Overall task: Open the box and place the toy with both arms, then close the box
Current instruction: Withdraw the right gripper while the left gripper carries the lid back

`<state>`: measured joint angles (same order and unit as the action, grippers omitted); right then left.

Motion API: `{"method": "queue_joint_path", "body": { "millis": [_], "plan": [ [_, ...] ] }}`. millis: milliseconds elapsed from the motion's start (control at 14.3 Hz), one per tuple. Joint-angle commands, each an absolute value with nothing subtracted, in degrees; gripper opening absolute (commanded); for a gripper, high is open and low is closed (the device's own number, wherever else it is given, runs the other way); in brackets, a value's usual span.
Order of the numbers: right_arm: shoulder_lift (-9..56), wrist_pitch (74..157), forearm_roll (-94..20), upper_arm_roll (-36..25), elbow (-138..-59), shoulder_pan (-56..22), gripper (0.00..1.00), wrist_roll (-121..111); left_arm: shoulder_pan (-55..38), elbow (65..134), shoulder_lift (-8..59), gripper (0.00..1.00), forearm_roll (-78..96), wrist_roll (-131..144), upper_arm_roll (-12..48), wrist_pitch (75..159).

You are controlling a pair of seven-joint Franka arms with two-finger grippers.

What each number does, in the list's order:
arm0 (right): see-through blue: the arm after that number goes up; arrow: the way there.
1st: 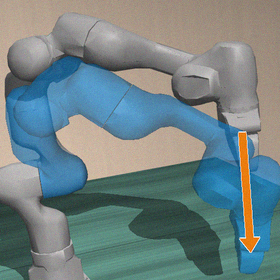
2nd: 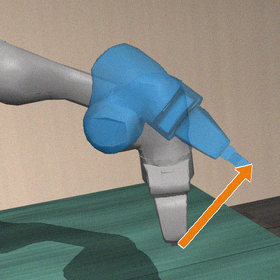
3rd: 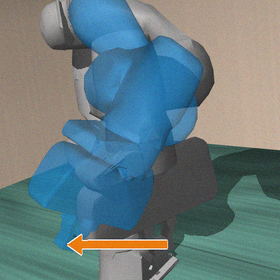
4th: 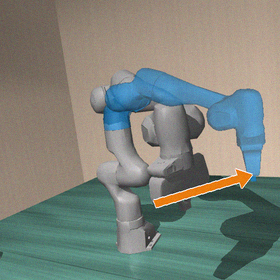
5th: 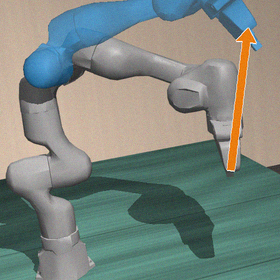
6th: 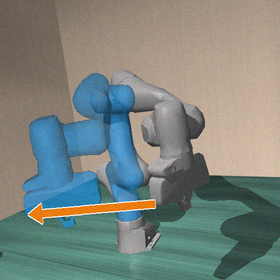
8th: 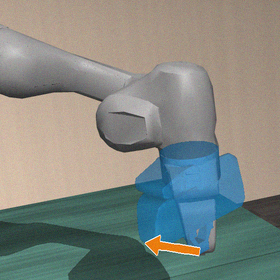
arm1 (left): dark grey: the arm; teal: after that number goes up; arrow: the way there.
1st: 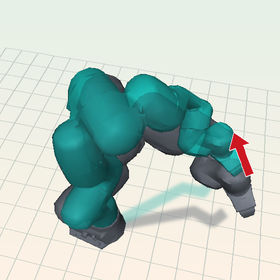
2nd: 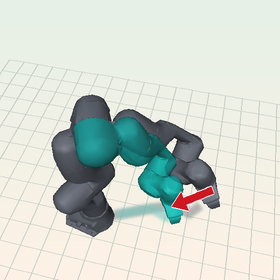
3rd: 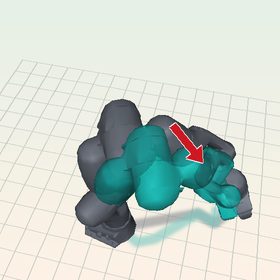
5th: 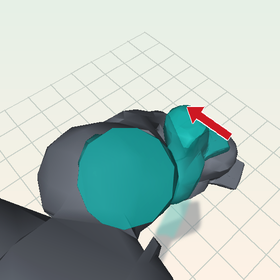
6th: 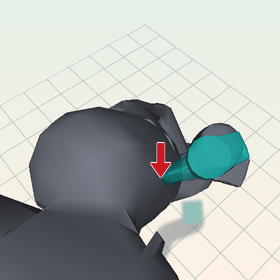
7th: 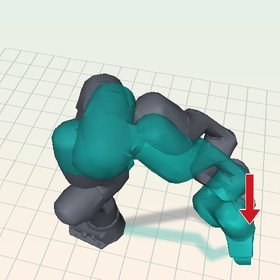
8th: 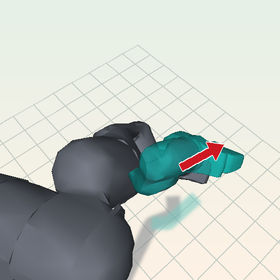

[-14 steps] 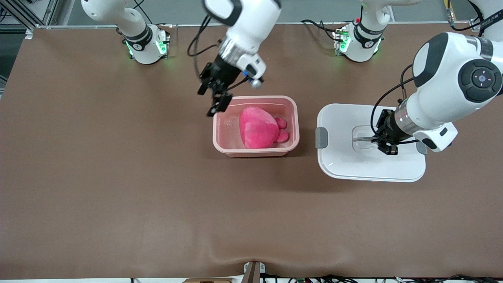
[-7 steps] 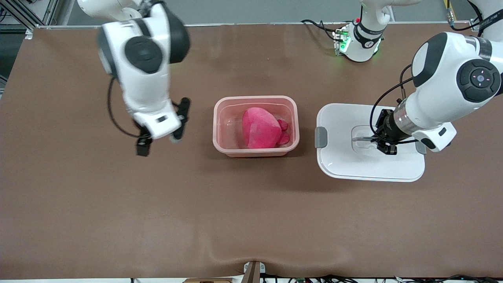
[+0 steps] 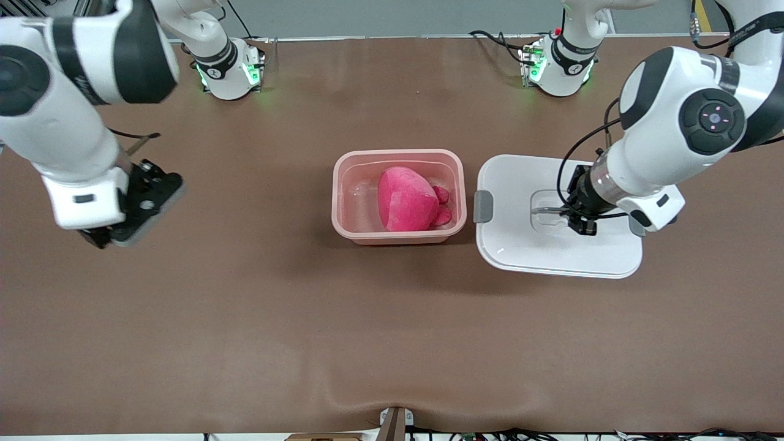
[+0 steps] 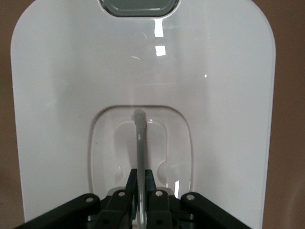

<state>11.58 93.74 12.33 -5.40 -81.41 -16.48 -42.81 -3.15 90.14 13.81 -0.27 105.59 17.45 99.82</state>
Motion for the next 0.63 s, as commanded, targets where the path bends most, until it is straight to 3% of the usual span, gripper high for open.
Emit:
{"method": "queue_joint_path", "body": {
  "millis": [0, 349, 558],
  "plan": [
    [7.5, 93.6, 9.3, -4.1, -85.0, -10.6, 1.0, -38.4, -3.2, 91.1, 12.7, 0.0, 0.8, 107.8, 18.7, 100.1],
    [3.3, 92.8, 4.0, -4.1, -89.9, -2.0, 1.0, -26.7, -6.5, 90.5, 14.2, 0.0, 0.1, 114.2, 20.2, 101.1],
    [2.2, 91.4, 3.3, -4.0, -89.7, -1.1, 1.0, -15.2, -8.6, 90.5, 14.6, 0.0, -0.1, 117.1, 20.2, 102.0]
  ]
}}
